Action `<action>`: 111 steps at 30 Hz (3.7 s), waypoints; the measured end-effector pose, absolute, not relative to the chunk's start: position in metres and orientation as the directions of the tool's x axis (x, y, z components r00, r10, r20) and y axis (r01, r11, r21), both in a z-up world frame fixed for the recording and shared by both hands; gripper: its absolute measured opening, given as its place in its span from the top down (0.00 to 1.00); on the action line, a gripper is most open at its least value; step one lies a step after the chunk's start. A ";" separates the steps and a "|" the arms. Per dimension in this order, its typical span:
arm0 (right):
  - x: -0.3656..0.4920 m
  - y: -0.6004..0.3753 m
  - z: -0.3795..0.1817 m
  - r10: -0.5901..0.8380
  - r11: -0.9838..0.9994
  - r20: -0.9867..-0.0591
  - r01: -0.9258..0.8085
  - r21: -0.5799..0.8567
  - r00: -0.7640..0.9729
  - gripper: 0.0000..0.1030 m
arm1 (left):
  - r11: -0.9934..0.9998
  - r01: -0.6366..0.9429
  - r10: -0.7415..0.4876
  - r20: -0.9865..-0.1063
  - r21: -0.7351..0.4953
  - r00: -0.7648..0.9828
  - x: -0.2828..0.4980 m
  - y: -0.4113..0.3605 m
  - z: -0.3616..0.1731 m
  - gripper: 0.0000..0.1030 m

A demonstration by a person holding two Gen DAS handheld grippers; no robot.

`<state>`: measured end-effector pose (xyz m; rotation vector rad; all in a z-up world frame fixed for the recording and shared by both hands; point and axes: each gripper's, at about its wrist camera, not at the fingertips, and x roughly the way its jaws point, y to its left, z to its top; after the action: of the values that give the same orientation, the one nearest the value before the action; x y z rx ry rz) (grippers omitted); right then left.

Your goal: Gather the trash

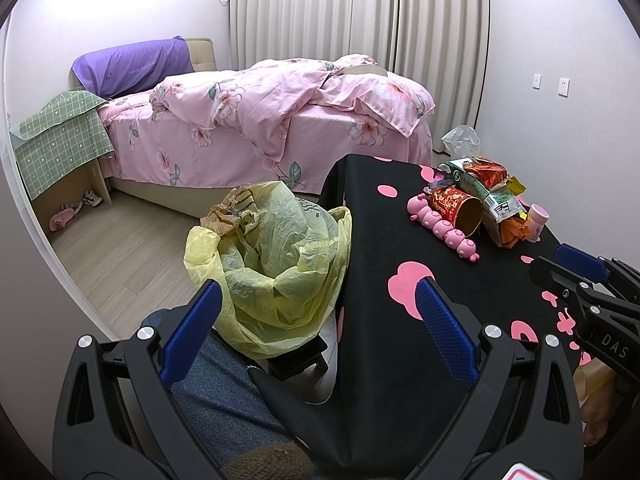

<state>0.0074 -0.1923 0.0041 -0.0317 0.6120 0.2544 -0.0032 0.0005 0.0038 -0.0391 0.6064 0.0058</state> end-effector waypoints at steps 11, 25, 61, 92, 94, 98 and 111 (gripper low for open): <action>0.029 -0.264 0.007 0.097 0.995 -0.548 -0.062 0.083 0.831 0.49 | 0.989 0.128 -0.148 -0.541 -0.074 0.828 0.046 -0.019 -0.003 0.10; 0.087 -0.385 -0.036 -0.114 0.989 -0.597 0.150 0.011 0.794 0.49 | 0.922 0.352 -0.376 -0.599 -0.164 0.707 0.172 -0.115 -0.018 0.09; 0.248 -0.307 -0.022 0.274 0.945 -0.611 -0.325 0.029 0.742 0.63 | 0.927 0.258 -0.374 -0.661 -0.272 0.650 0.228 -0.093 -0.037 0.18; 0.117 -0.398 -0.061 0.026 0.997 -0.614 0.024 0.074 0.789 0.65 | 0.892 0.375 -0.434 -0.707 -0.252 0.559 0.259 -0.173 -0.058 0.61; 0.116 -0.395 -0.059 0.031 0.997 -0.607 0.021 0.078 0.794 0.65 | 0.885 0.393 -0.448 -0.690 -0.250 0.569 0.251 -0.169 -0.048 0.78; 0.114 -0.389 -0.055 0.039 0.997 -0.594 0.008 0.076 0.803 0.65 | 0.879 0.417 -0.453 -0.678 -0.231 0.580 0.240 -0.164 -0.037 0.81; 0.104 -0.389 -0.057 0.050 0.996 -0.601 0.008 0.093 0.798 0.65 | 0.897 0.346 -0.437 -0.680 -0.276 0.589 0.252 -0.160 -0.056 0.45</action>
<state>0.1041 -0.3889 -0.0572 0.0927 0.6470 0.0224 0.2524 -0.1603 -0.0561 -0.1190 0.8234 -0.4571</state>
